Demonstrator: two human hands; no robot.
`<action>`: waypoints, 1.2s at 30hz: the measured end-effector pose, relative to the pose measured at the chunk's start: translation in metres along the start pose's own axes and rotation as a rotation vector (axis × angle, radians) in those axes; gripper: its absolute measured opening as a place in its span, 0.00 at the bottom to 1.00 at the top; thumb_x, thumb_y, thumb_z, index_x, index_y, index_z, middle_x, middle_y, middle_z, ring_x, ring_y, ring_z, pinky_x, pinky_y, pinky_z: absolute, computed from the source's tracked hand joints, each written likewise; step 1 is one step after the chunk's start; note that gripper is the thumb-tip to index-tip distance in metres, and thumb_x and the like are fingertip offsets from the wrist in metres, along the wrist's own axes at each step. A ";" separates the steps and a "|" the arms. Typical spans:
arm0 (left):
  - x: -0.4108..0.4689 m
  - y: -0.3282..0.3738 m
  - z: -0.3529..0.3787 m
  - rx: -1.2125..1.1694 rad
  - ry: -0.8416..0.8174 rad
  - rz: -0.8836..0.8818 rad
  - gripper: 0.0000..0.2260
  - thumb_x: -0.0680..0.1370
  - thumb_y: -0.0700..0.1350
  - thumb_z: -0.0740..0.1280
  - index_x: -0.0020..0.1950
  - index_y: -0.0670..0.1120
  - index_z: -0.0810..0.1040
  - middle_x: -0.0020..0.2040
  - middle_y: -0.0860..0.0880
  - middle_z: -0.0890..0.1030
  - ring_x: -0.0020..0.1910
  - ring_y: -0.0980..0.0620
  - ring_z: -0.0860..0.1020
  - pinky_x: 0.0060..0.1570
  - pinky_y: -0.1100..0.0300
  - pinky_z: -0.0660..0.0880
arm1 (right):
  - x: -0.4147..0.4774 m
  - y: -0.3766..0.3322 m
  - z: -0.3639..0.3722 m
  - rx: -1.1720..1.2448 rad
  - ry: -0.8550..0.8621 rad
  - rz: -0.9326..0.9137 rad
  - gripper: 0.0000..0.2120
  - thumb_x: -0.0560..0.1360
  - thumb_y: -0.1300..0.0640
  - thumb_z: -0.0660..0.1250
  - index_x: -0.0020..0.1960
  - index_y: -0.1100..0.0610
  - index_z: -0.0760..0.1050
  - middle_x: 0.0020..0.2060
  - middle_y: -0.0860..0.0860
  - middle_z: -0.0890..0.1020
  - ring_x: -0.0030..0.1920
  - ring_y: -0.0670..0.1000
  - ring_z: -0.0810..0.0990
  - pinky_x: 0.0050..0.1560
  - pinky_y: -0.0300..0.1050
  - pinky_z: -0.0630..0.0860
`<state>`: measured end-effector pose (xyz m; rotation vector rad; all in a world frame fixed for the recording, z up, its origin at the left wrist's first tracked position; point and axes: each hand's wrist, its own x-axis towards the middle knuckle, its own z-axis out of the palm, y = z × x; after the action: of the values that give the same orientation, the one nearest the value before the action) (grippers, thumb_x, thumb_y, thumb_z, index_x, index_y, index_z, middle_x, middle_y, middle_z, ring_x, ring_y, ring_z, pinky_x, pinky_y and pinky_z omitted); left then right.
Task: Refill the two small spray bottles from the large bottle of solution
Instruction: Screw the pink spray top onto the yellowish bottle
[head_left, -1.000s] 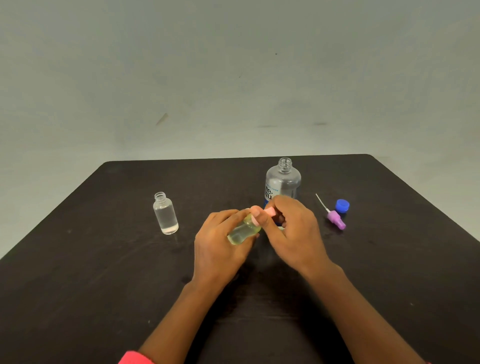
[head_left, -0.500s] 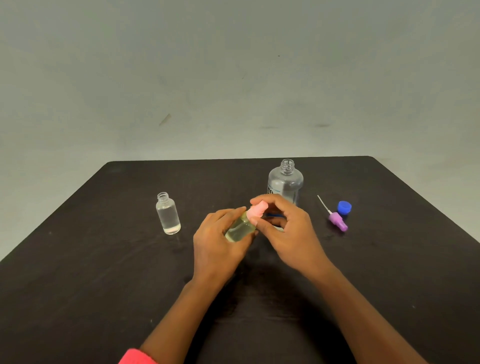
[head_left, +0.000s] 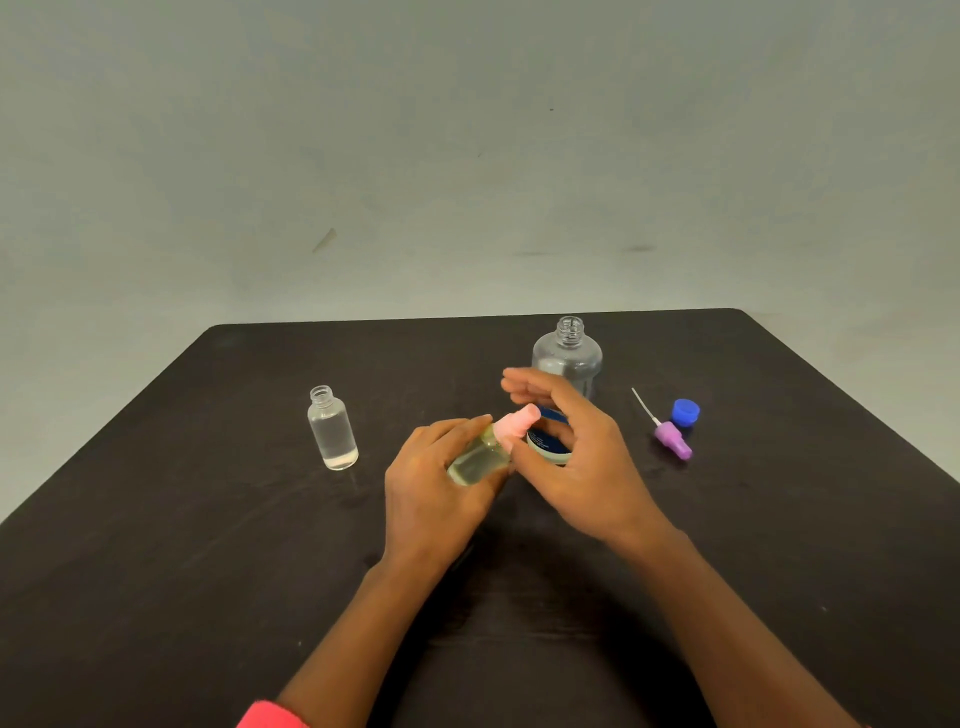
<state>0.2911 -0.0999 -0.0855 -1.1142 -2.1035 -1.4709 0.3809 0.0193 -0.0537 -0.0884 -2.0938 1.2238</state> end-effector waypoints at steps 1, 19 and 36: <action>0.000 -0.001 0.000 0.007 0.004 -0.007 0.21 0.65 0.55 0.73 0.56 0.49 0.82 0.49 0.58 0.81 0.45 0.60 0.78 0.47 0.63 0.75 | 0.001 -0.001 -0.001 0.009 -0.016 -0.013 0.18 0.74 0.65 0.69 0.61 0.49 0.75 0.55 0.44 0.80 0.59 0.44 0.78 0.58 0.43 0.77; -0.001 -0.007 0.000 0.024 -0.030 0.042 0.21 0.67 0.55 0.71 0.57 0.48 0.82 0.51 0.54 0.82 0.50 0.60 0.77 0.50 0.60 0.77 | 0.000 0.006 0.001 -0.192 0.066 -0.062 0.11 0.71 0.55 0.74 0.53 0.52 0.79 0.47 0.45 0.81 0.49 0.44 0.79 0.47 0.34 0.75; -0.001 -0.005 0.000 -0.035 -0.042 0.032 0.22 0.66 0.57 0.72 0.56 0.48 0.82 0.50 0.56 0.82 0.47 0.61 0.78 0.49 0.67 0.75 | 0.001 0.002 0.002 -0.058 0.039 0.144 0.11 0.69 0.58 0.76 0.48 0.48 0.80 0.44 0.42 0.83 0.47 0.45 0.82 0.49 0.48 0.80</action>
<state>0.2879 -0.1010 -0.0893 -1.1954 -2.0860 -1.4872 0.3778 0.0190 -0.0551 -0.2912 -2.1198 1.2344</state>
